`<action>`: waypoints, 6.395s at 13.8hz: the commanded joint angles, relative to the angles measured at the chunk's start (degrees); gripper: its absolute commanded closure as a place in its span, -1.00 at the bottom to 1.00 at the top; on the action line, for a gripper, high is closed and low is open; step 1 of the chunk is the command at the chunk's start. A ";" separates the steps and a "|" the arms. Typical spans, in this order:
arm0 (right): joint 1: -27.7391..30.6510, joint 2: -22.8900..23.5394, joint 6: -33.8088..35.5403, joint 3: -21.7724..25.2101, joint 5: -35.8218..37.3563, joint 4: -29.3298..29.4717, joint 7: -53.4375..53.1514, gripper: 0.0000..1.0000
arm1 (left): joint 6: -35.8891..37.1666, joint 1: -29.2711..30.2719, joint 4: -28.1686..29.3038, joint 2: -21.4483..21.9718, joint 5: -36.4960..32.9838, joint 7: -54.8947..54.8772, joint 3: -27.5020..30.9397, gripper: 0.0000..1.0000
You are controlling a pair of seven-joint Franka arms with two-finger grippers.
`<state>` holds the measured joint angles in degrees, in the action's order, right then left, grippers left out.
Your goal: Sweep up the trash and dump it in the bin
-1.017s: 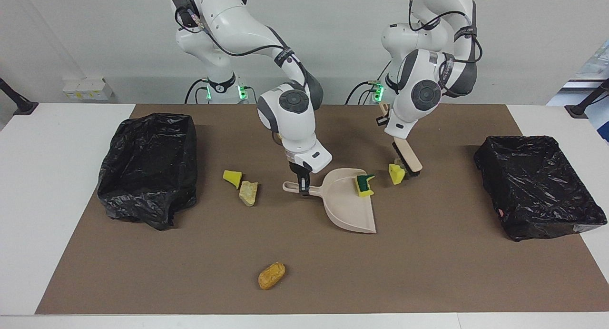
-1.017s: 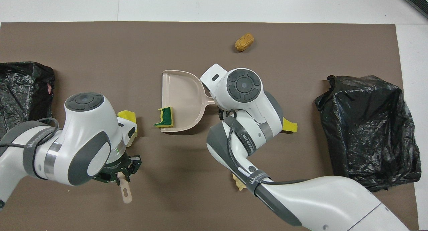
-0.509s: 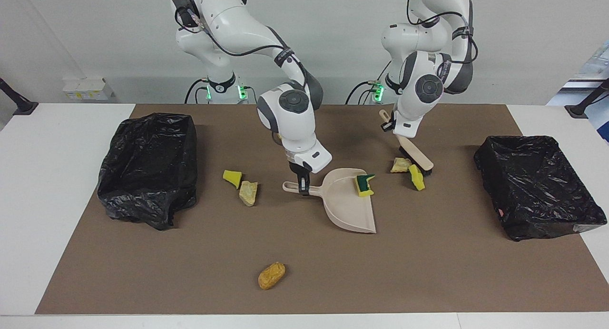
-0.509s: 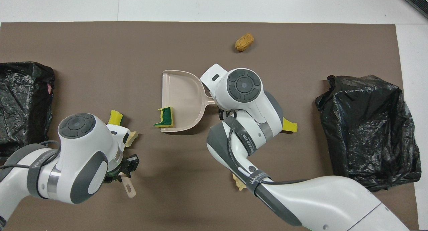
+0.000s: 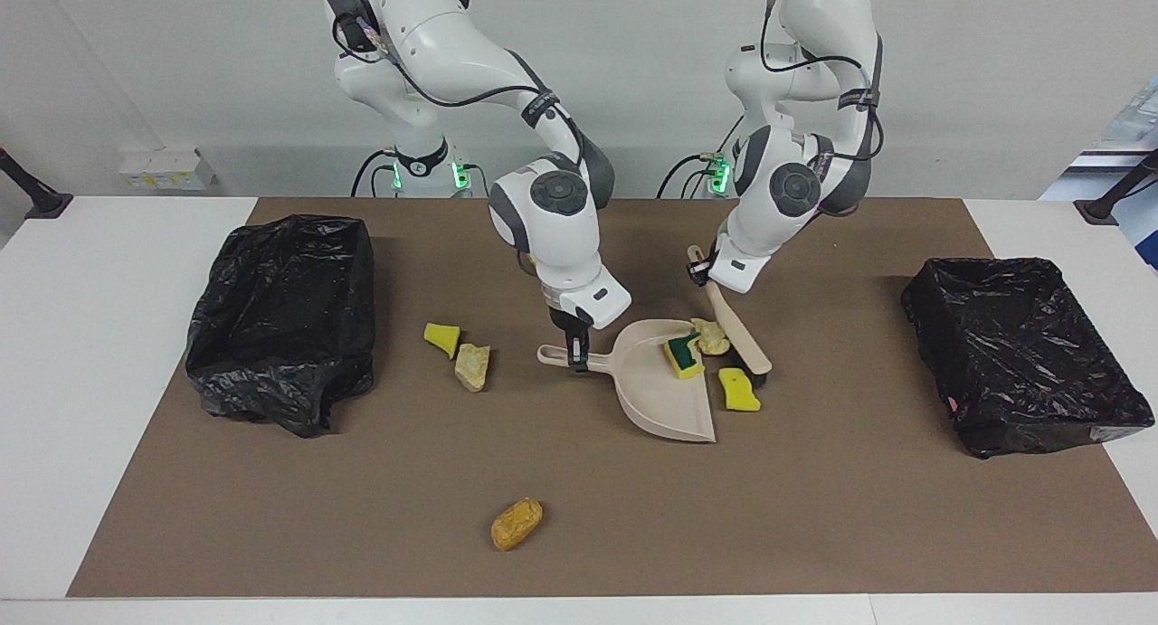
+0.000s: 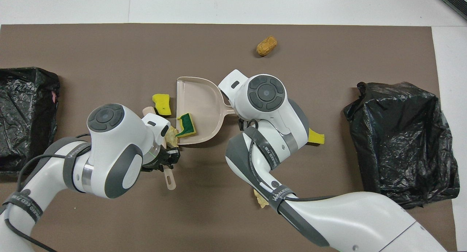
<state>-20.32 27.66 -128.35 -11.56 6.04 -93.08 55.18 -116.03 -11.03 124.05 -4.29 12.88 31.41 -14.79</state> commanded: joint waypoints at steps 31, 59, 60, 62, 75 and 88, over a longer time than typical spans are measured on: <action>30.40 -10.86 21.19 -0.75 -3.93 3.52 31.01 1.00 | 11.09 -19.83 31.25 34.18 -0.40 6.83 -1.12 1.00; 37.28 -40.92 32.72 -1.01 42.39 -20.82 34.83 1.00 | 16.88 -0.50 -10.71 9.68 -14.18 -12.83 -0.51 -1.00; 37.19 -41.19 32.90 -1.10 42.39 -21.34 34.21 1.00 | 17.94 1.17 -15.72 7.39 -15.33 -14.95 -0.50 -1.00; 36.76 -41.72 34.73 -1.18 43.78 -20.92 32.36 1.00 | 20.74 3.54 -23.82 4.74 -16.48 -17.86 -0.42 -1.00; 34.29 -40.40 34.76 -1.27 12.71 -17.04 20.10 1.00 | 30.61 13.75 -40.38 4.73 -15.51 -31.23 0.20 -1.00; 17.17 -25.13 23.76 -1.36 -2.25 -10.47 -44.94 1.00 | 30.16 10.00 -40.21 4.56 -15.43 -33.60 6.16 -1.00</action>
<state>-0.19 -3.01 -104.16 -12.90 5.70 -109.19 18.14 -85.99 2.20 85.08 1.02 -2.59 -0.61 -11.87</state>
